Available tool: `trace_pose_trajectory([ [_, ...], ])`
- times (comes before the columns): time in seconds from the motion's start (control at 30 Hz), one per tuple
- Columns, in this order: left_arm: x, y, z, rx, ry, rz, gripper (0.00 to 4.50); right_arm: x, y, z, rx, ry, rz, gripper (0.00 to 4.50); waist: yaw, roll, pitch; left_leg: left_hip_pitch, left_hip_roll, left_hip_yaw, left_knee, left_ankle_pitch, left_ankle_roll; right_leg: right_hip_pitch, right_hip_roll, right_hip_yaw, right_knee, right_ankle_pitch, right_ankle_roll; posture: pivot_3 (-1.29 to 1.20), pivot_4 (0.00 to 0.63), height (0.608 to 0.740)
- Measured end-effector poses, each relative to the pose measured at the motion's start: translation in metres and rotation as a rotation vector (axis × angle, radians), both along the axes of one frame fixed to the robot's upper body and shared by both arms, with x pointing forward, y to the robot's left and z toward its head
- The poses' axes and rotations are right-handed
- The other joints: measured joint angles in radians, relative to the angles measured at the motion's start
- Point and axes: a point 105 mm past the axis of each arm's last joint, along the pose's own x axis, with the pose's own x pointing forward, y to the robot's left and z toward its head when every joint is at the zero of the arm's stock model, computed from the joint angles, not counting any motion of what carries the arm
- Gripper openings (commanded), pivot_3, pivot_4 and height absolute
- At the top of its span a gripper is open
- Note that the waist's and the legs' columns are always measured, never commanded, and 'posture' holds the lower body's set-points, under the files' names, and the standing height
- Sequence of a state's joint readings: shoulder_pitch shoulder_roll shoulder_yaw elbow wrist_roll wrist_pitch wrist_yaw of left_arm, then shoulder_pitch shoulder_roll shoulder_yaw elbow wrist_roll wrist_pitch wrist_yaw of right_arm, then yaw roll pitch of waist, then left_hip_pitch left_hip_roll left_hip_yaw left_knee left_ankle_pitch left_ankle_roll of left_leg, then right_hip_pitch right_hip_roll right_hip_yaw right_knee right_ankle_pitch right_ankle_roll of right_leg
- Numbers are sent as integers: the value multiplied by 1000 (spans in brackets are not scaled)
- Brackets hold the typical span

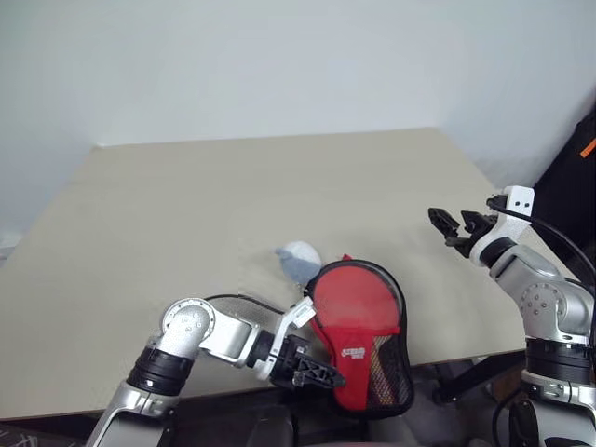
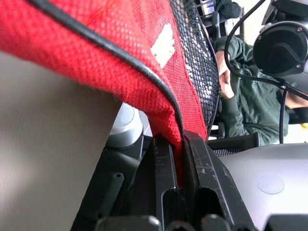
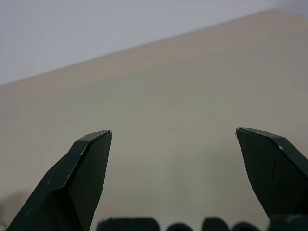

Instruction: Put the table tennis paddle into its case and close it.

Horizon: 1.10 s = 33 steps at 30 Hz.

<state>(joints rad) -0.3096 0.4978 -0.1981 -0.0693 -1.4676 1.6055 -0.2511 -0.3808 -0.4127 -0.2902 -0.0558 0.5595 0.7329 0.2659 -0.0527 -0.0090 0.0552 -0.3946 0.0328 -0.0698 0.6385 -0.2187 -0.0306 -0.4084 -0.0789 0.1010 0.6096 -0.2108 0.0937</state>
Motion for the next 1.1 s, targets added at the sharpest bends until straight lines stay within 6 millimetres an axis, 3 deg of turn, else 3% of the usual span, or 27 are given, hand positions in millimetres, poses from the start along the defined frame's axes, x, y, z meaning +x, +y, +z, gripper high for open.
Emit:
trace_pose_trajectory([
  [0.13,4,0,1,3,-17,36,24,0,1,-3,-5,8,2,4500,1,0,0,0,0,0,0,0,0,0,0,0,0,0,0,0,0,740],
  [0.23,21,-3,1,-5,-24,120,24,0,3,-4,-12,8,5,4500,1,0,0,0,0,0,1,0,0,0,0,0,0,0,0,0,0,740],
  [0.33,34,3,5,-5,-57,184,776,0,3,-4,-20,5,5,4500,-2,0,0,0,0,0,2,1,-1,0,1,0,0,0,0,0,0,740],
  [0.57,35,10,6,14,-50,173,3214,0,6,-5,-19,7,27,4500,-1,0,0,0,0,0,0,1,-1,0,1,1,0,0,-1,0,0,740],
  [0.7,36,24,9,32,-45,174,3214,0,9,-5,-18,11,43,4500,-2,0,0,0,0,0,-1,1,-1,-1,1,1,0,0,-1,0,0,740],
  [0.87,37,54,30,46,-125,156,3214,-2,18,-4,10,8,118,4500,-12,1,0,0,0,0,-2,0,-1,-1,1,1,-1,1,-1,0,0,740],
  [0.93,39,56,33,41,-187,147,3214,-4,25,-2,20,3,165,4500,-15,0,1,-1,0,0,-2,0,-2,-1,1,1,-2,1,-1,0,0,740],
  [1.03,62,58,44,9,-392,179,3214,0,42,11,32,-17,248,4500,-20,2,2,0,0,1,-2,1,-3,-1,1,1,-2,1,-1,0,0,740],
  [1.1,79,42,58,-55,-528,171,3214,10,50,26,30,-52,272,4500,-20,3,2,0,0,0,-2,2,-4,-1,1,1,-2,1,-1,0,0,740],
])
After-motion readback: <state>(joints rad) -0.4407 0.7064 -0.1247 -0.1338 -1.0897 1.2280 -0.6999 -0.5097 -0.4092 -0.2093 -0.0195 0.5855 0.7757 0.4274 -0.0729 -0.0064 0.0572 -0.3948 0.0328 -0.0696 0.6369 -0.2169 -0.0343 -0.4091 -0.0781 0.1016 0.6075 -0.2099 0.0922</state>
